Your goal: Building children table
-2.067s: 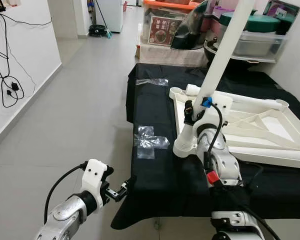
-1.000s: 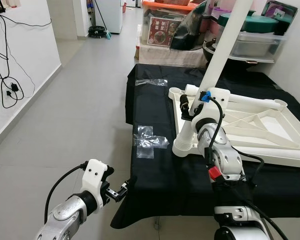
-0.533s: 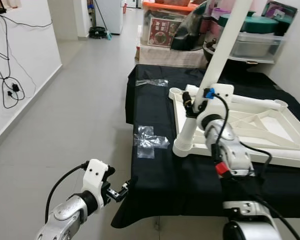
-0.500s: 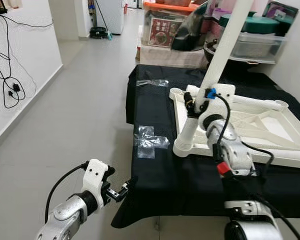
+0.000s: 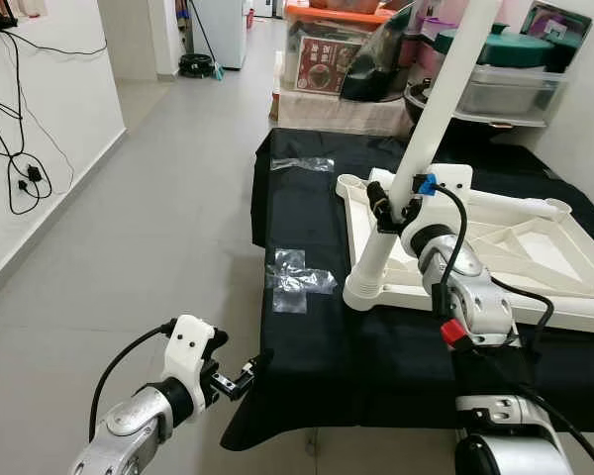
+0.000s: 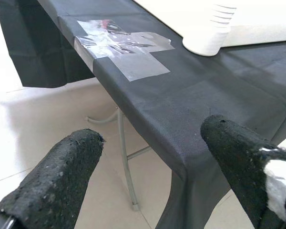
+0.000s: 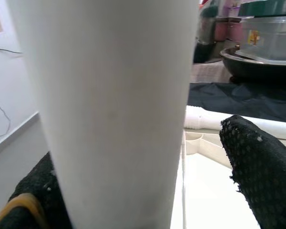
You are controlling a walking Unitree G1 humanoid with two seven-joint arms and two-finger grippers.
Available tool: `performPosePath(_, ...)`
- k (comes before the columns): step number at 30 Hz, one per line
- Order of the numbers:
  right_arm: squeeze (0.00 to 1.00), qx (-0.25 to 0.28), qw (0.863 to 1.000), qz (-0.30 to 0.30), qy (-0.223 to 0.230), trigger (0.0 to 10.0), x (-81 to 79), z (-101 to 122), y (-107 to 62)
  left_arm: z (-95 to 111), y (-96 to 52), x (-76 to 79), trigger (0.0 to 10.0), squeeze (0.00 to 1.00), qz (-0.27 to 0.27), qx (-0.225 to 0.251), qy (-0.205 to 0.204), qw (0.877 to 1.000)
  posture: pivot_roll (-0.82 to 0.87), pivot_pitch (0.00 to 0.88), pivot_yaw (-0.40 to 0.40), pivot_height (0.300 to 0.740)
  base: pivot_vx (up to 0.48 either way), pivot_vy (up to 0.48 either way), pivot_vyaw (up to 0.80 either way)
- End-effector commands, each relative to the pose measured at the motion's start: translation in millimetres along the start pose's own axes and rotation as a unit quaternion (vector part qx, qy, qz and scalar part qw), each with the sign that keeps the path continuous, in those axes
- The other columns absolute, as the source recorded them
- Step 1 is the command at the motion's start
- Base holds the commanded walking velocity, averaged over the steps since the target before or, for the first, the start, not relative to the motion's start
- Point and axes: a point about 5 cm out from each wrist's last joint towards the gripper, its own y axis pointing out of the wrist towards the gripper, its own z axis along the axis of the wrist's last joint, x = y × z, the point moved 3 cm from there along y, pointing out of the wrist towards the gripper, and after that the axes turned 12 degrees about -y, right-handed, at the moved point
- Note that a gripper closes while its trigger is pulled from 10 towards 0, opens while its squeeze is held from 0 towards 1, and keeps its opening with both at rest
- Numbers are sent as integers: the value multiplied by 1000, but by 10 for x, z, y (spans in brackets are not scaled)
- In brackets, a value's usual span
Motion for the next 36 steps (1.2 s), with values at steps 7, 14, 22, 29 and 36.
performPosePath(7,0,17,999,47,17,10000,3,99,31,-46,1,-13,10000,0,-3,-12,5,1000,14,0,-82,740,0,0,0)
performPosePath(14,0,27,997,71,8,10000,16,157,48,-50,7,-9,10000,0,-6,-13,6,1000,13,0,-83,740,0,0,0)
performPosePath(22,0,29,996,81,1,10000,85,187,72,-54,8,-5,10000,0,-6,-13,5,1000,14,0,-84,740,0,0,0)
performPosePath(29,0,38,994,100,3,10000,168,236,72,-61,2,-8,10000,0,-6,-15,5,1000,9,0,-79,740,0,0,0)
performPosePath(36,0,54,991,124,6,10000,204,308,73,-59,6,-11,10000,0,-8,-15,5,1000,6,0,-75,740,0,0,0)
